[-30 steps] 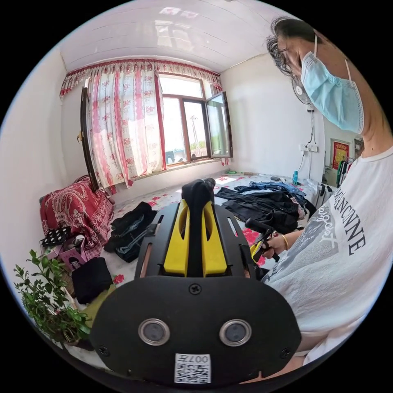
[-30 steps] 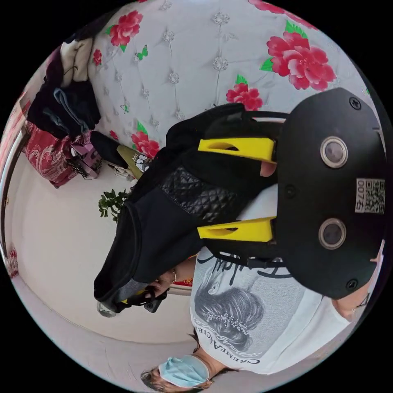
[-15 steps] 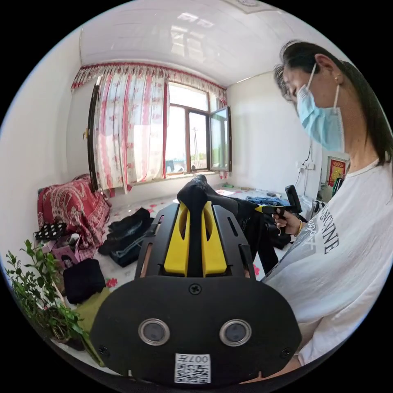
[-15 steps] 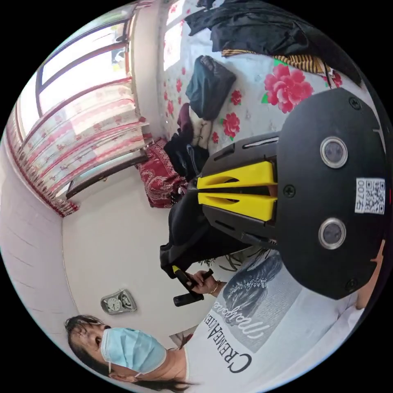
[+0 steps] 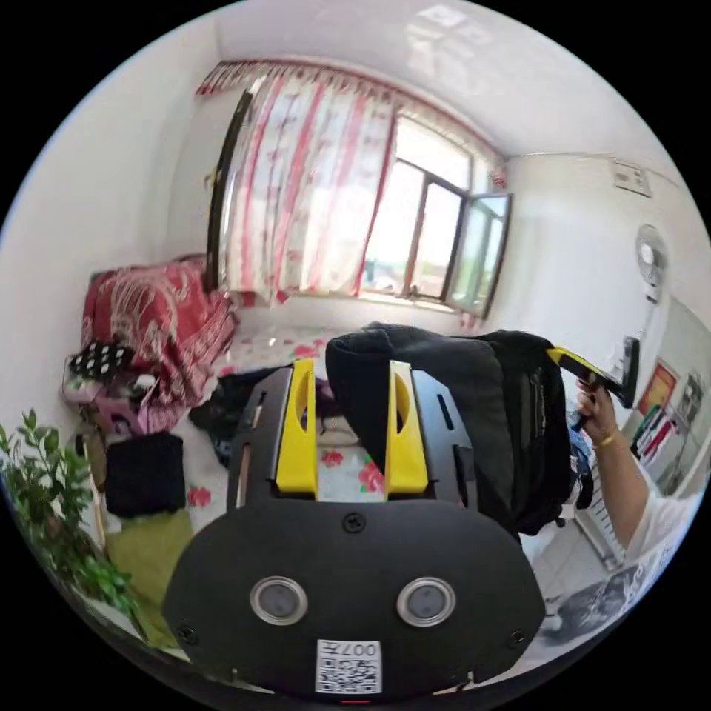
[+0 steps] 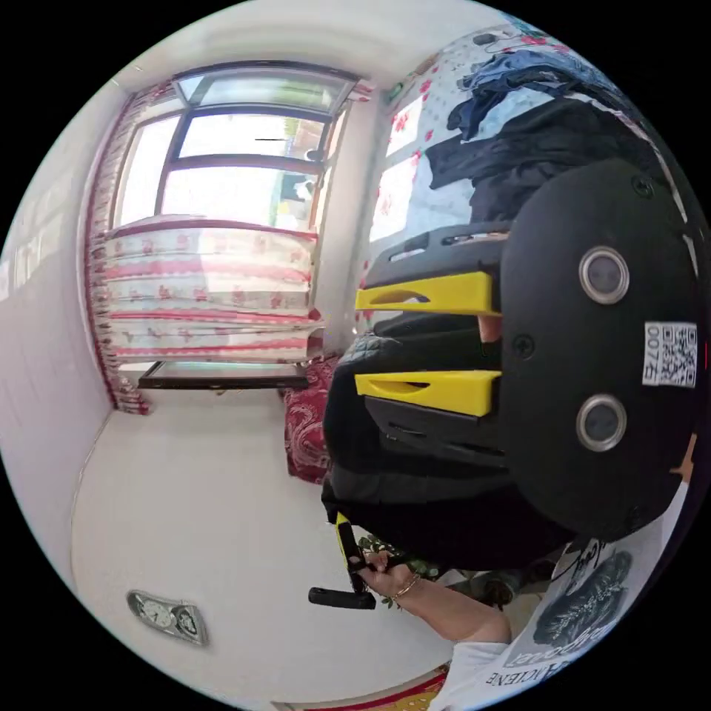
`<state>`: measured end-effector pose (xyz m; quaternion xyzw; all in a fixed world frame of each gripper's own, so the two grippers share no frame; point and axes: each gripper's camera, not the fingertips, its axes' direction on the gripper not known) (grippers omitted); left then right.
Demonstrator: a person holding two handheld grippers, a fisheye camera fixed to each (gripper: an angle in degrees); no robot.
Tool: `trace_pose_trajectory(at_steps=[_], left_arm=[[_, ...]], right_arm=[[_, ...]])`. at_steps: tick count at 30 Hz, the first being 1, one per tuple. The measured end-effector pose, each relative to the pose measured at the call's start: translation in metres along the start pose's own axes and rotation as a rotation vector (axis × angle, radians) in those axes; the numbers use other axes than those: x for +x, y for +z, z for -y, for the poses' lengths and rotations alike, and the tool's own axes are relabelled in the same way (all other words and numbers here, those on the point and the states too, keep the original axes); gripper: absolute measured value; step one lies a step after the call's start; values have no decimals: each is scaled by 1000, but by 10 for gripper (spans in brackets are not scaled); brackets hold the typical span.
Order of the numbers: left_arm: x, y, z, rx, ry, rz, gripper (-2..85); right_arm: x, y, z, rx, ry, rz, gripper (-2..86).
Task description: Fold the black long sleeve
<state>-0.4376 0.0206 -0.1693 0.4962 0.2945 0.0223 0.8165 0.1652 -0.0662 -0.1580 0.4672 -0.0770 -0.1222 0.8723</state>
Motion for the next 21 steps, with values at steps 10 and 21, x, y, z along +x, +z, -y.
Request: trace_pose_trajectory(at_steps=[10, 21], left_arm=[[-35, 162, -220, -681, -165, -113, 138], [61, 229, -243, -964, 359, -1, 77]], right_arm=[[77, 109, -266, -571, 510, 7, 93], [81, 167, -287, -926, 411, -168, 36]])
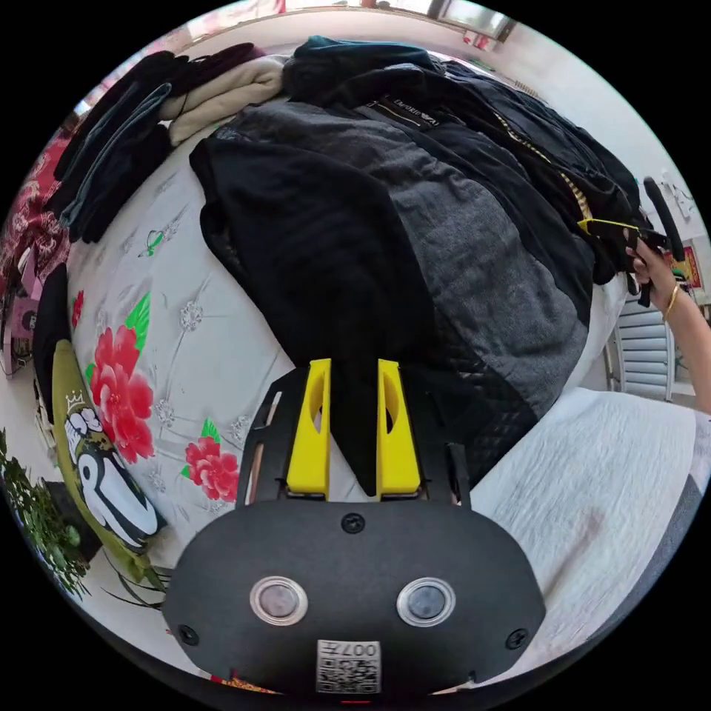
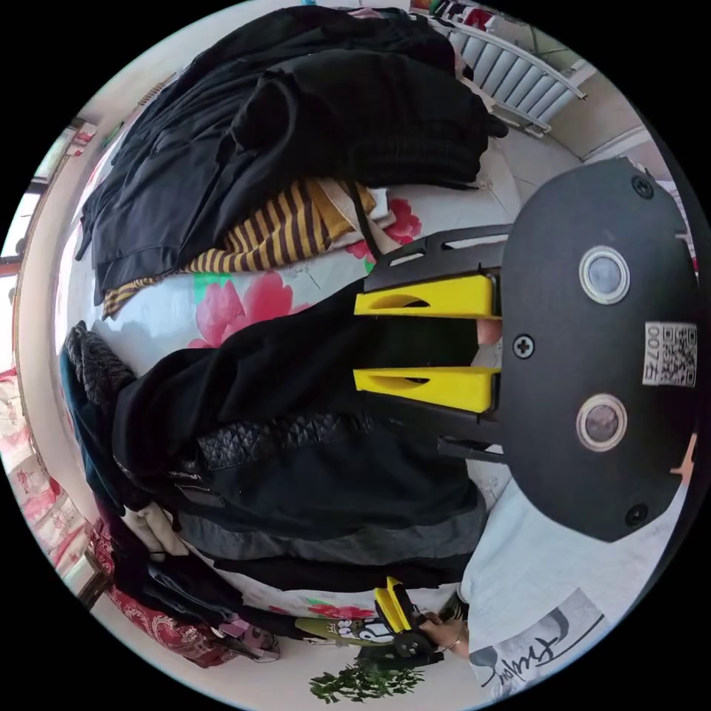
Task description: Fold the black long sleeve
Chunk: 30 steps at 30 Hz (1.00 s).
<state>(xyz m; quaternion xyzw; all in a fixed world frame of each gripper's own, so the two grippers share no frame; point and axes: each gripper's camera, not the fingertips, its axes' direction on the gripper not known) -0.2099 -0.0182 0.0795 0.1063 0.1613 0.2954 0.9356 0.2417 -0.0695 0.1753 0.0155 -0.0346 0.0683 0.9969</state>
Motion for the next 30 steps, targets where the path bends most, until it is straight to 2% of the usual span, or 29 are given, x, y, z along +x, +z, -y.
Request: trace_pose_trajectory(at_steps=[2, 4, 6, 9, 11, 12, 14, 16, 18, 20, 23, 26, 28, 30], left_arm=[[-24, -16, -6, 18, -37, -49, 11], [-56, -37, -20, 72, -127, -149, 2], [-91, -64, -38, 146, -196, -191, -1], [-162, -123, -72, 252, -364, -22, 1], [-224, -165, -104, 335, -623, 92, 19], [-235, -173, -111, 346, -678, 123, 27], [-260, -189, -127, 332, -792, 199, 64], [-257, -192, -137, 336, -828, 208, 85], [-237, -188, -146, 377, -813, 170, 88], [-197, -165, -150, 410, -728, 12, 91], [-135, -113, -141, 332, -572, -247, 101], [-87, -72, -126, 212, -461, -412, 121], [-67, -58, -115, 159, -397, -443, 130], [-52, -49, -104, 112, -354, -391, 125]], right_arm=[[-5, -17, 5, 10, -81, -32, 16], [-4, -50, 3, 82, -138, -93, 8], [17, -109, -1, 233, -101, -213, 5], [65, -179, -7, 426, 110, -300, 10], [90, -202, -11, 493, 240, -308, 18], [100, -209, -14, 509, 314, -314, 24], [103, -211, -23, 542, 340, -259, 31], [95, -198, -32, 539, 277, -116, 37], [79, -164, -43, 448, 153, 80, 46], [65, -135, -52, 360, 78, 166, 54], [47, -95, -66, 225, 11, 149, 68], [38, -75, -66, 137, -58, 113, 79], [34, -66, -61, 82, -100, 104, 80], [28, -51, -55, -11, -141, 129, 72]])
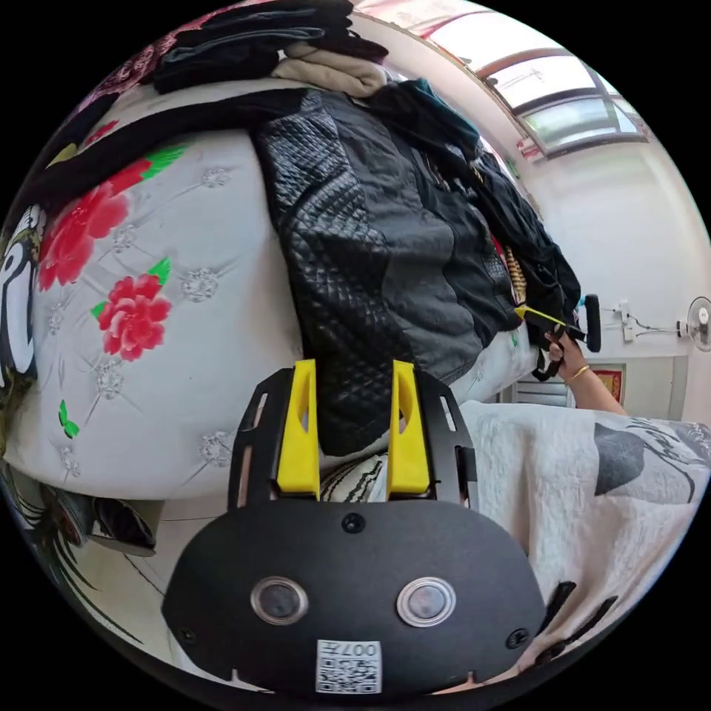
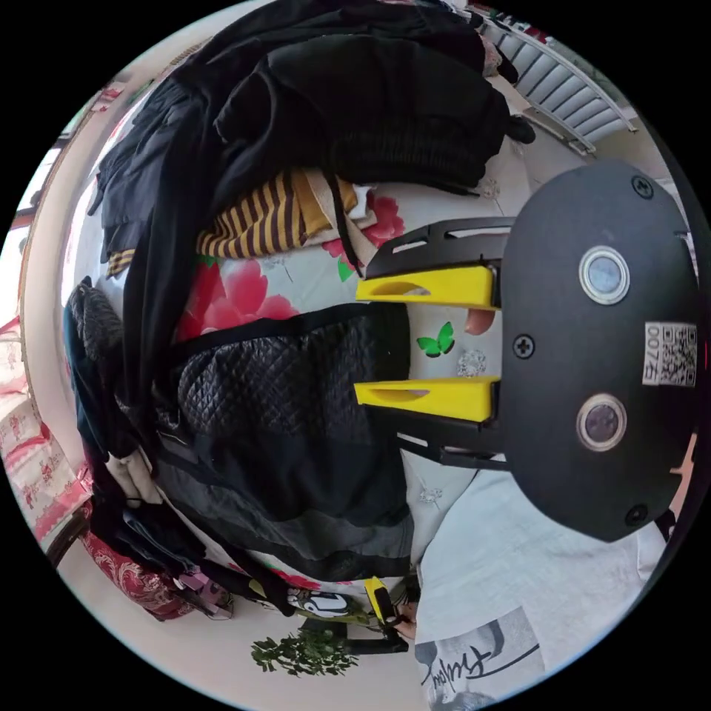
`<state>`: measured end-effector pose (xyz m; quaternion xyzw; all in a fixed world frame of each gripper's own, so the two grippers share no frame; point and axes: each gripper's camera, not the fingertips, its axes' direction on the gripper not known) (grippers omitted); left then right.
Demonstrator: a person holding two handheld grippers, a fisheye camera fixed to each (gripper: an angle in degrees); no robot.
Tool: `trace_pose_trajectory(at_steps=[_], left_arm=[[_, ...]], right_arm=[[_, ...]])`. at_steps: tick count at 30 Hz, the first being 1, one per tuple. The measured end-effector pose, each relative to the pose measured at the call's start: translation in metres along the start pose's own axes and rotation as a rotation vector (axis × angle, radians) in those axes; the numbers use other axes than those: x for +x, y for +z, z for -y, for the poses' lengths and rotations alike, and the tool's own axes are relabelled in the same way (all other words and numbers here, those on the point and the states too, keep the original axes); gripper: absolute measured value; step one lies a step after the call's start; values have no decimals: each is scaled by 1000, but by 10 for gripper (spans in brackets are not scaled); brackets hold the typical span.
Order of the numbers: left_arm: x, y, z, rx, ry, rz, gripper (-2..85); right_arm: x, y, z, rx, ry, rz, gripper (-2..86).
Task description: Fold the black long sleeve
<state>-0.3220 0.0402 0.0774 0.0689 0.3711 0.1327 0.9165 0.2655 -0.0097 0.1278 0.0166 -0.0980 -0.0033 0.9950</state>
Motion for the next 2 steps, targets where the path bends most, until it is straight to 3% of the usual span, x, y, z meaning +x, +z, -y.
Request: trace_pose_trajectory(at_steps=[2], left_arm=[[14, 2, 7, -47, 78, 144, 25]], right_arm=[[-5, 5, 1, -38, -23, -23, 52]])
